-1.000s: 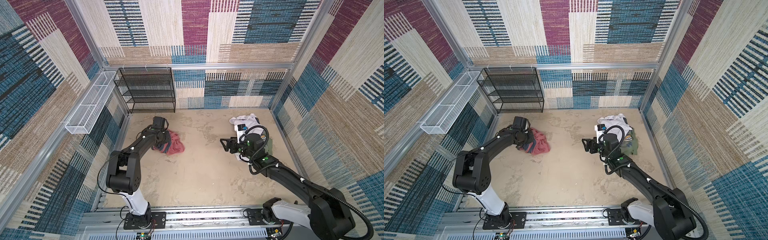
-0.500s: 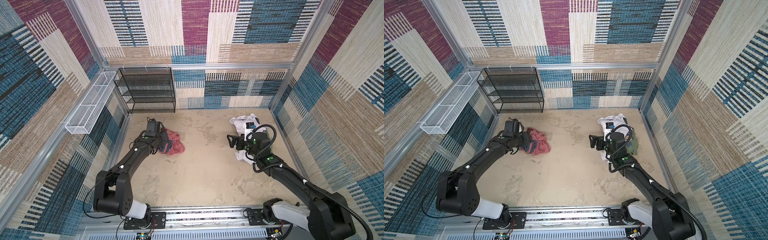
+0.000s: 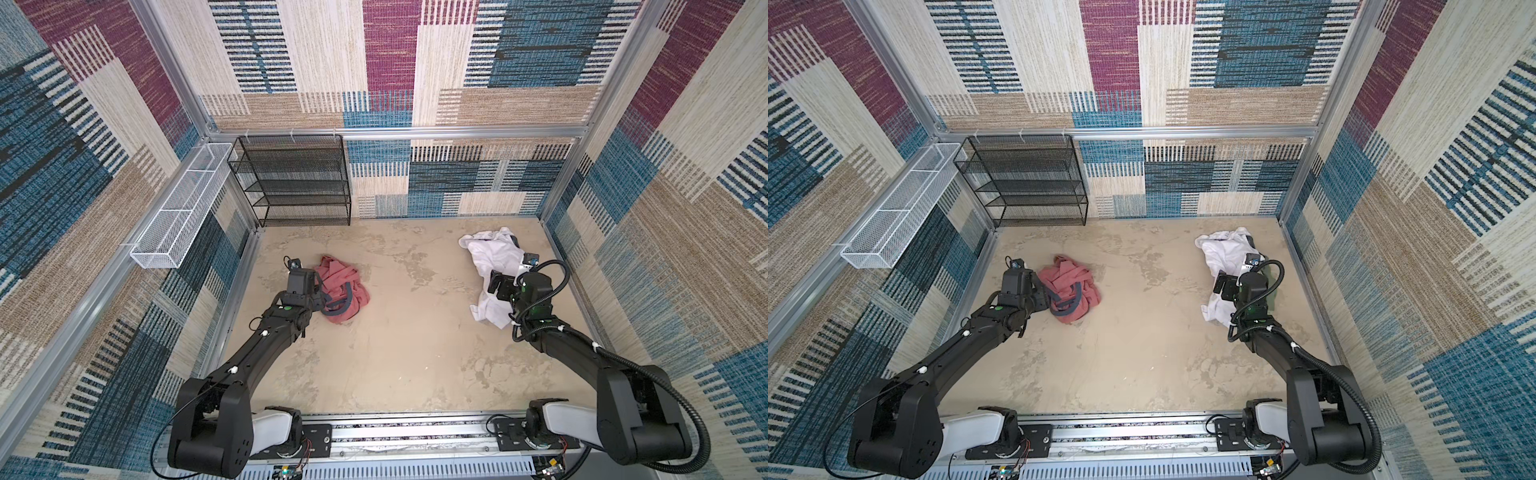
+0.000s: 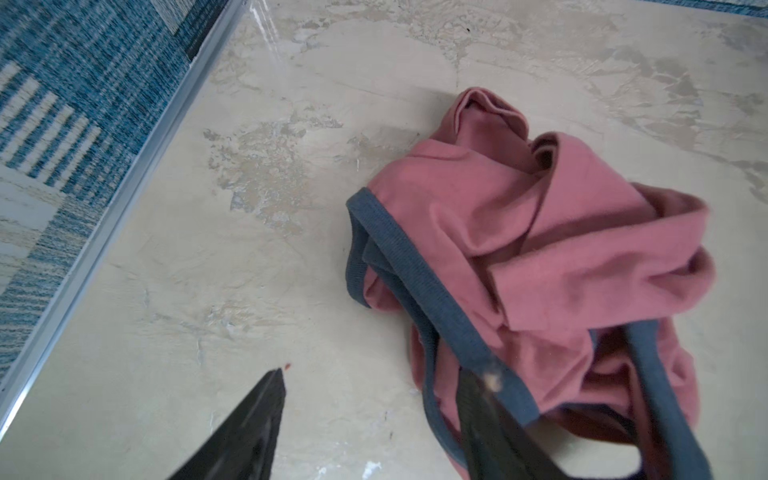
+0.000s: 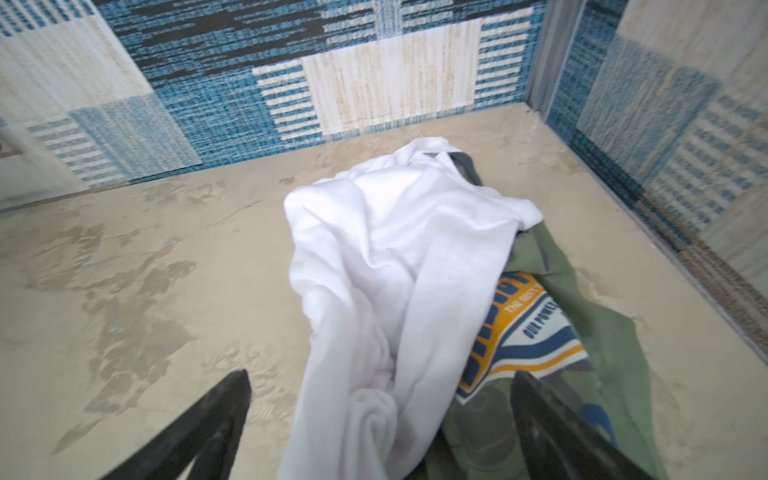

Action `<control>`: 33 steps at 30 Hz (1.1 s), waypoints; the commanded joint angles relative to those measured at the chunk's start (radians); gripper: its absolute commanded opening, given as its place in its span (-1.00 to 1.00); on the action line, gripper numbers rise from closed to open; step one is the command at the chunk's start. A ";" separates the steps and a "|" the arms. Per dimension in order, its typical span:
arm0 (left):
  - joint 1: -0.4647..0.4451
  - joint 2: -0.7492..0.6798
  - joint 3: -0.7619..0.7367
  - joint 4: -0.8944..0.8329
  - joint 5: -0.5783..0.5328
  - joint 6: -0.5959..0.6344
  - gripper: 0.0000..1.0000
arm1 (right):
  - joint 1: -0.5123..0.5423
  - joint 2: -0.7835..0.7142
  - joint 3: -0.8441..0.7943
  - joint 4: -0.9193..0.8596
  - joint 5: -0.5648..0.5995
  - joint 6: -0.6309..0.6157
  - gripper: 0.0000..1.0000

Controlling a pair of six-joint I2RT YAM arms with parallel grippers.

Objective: Pick out a specific cloth from the pile

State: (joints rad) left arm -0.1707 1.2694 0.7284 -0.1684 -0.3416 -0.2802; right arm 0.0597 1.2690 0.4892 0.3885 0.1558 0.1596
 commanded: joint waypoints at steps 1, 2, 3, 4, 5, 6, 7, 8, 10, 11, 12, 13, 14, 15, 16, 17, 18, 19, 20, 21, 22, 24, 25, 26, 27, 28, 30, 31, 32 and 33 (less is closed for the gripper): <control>0.001 -0.010 -0.043 0.126 -0.071 0.083 0.38 | -0.004 0.028 -0.041 0.227 0.092 -0.043 1.00; 0.000 -0.013 -0.057 0.154 -0.083 0.103 0.38 | -0.004 0.037 -0.058 0.269 0.100 -0.055 1.00; 0.002 -0.017 -0.074 0.189 -0.091 0.130 0.38 | -0.006 0.044 -0.072 0.303 0.114 -0.065 1.00; 0.002 -0.019 -0.092 0.225 -0.098 0.151 0.38 | -0.007 0.049 -0.083 0.328 0.125 -0.072 1.00; 0.002 -0.019 -0.114 0.272 -0.109 0.172 0.38 | -0.008 0.058 -0.097 0.368 0.132 -0.083 1.00; 0.003 -0.021 -0.139 0.321 -0.119 0.184 0.38 | -0.008 0.066 -0.113 0.403 0.138 -0.094 1.00; 0.004 -0.023 -0.163 0.370 -0.123 0.193 0.39 | -0.007 0.072 -0.126 0.436 0.145 -0.097 1.00; 0.005 -0.023 -0.196 0.440 -0.120 0.207 0.39 | -0.008 0.075 -0.142 0.471 0.155 -0.096 1.00; 0.006 -0.017 -0.254 0.591 -0.109 0.241 0.39 | -0.008 0.084 -0.179 0.562 0.153 -0.103 1.00; 0.008 -0.005 -0.283 0.673 -0.106 0.260 0.40 | -0.009 0.090 -0.196 0.602 0.149 -0.113 1.00; 0.012 0.012 -0.310 0.753 -0.104 0.278 0.40 | -0.009 0.097 -0.207 0.629 0.145 -0.118 1.00; 0.015 0.030 -0.321 0.818 -0.100 0.298 0.38 | -0.010 0.105 -0.215 0.653 0.143 -0.123 1.00; 0.018 0.053 -0.328 0.855 -0.101 0.310 0.38 | -0.009 0.115 -0.226 0.685 0.134 -0.130 1.00; 0.024 0.078 -0.336 0.894 -0.094 0.319 0.38 | -0.010 0.126 -0.243 0.729 0.124 -0.138 1.00; 0.029 0.100 -0.344 0.931 -0.084 0.325 0.38 | -0.010 0.137 -0.256 0.764 0.113 -0.145 1.00; 0.032 0.124 -0.356 0.976 -0.072 0.333 0.38 | -0.011 0.145 -0.263 0.782 0.101 -0.147 1.00; 0.038 0.153 -0.372 1.039 -0.062 0.338 0.38 | -0.011 0.156 -0.273 0.805 0.090 -0.152 1.00; 0.045 0.178 -0.376 1.069 -0.052 0.334 0.38 | -0.011 0.165 -0.279 0.824 0.083 -0.153 1.00; 0.052 0.206 -0.377 1.093 -0.043 0.331 0.38 | -0.012 0.177 -0.286 0.847 0.074 -0.154 1.00; 0.059 0.216 -0.379 1.114 -0.030 0.333 0.39 | -0.013 0.192 -0.295 0.872 0.069 -0.154 1.00; 0.067 0.197 -0.369 1.060 -0.010 0.316 0.39 | -0.014 0.208 -0.302 0.907 0.062 -0.158 1.00; 0.082 0.190 -0.373 1.041 0.038 0.308 0.39 | -0.016 0.201 -0.294 0.873 0.046 -0.161 1.00; 0.090 0.211 -0.382 1.078 0.055 0.308 0.39 | -0.017 0.208 -0.299 0.890 0.035 -0.164 1.00; 0.098 0.246 -0.391 1.131 0.070 0.307 0.39 | -0.017 0.212 -0.299 0.894 0.020 -0.168 1.00; 0.100 0.279 -0.396 1.192 0.075 0.322 0.39 | -0.018 0.222 -0.302 0.904 0.012 -0.170 1.00; 0.100 0.270 -0.394 1.173 0.090 0.322 0.39 | -0.019 0.253 -0.308 0.943 0.005 -0.169 1.00; 0.103 0.242 -0.368 1.070 0.101 0.307 0.39 | -0.023 0.274 -0.300 0.946 -0.005 -0.171 1.00; 0.106 0.256 -0.360 1.079 0.100 0.308 0.39 | -0.032 0.261 -0.292 0.915 -0.020 -0.163 1.00; 0.109 0.275 -0.352 1.098 0.098 0.314 0.40 | -0.037 0.277 -0.294 0.944 -0.021 -0.164 1.00; 0.113 0.271 -0.337 1.056 0.103 0.307 0.42 | -0.037 0.269 -0.290 0.915 -0.025 -0.162 1.00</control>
State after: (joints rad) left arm -0.0654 1.5322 0.3691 0.8928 -0.2718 0.0200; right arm 0.0257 1.5375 0.1921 1.2732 0.1635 -0.0013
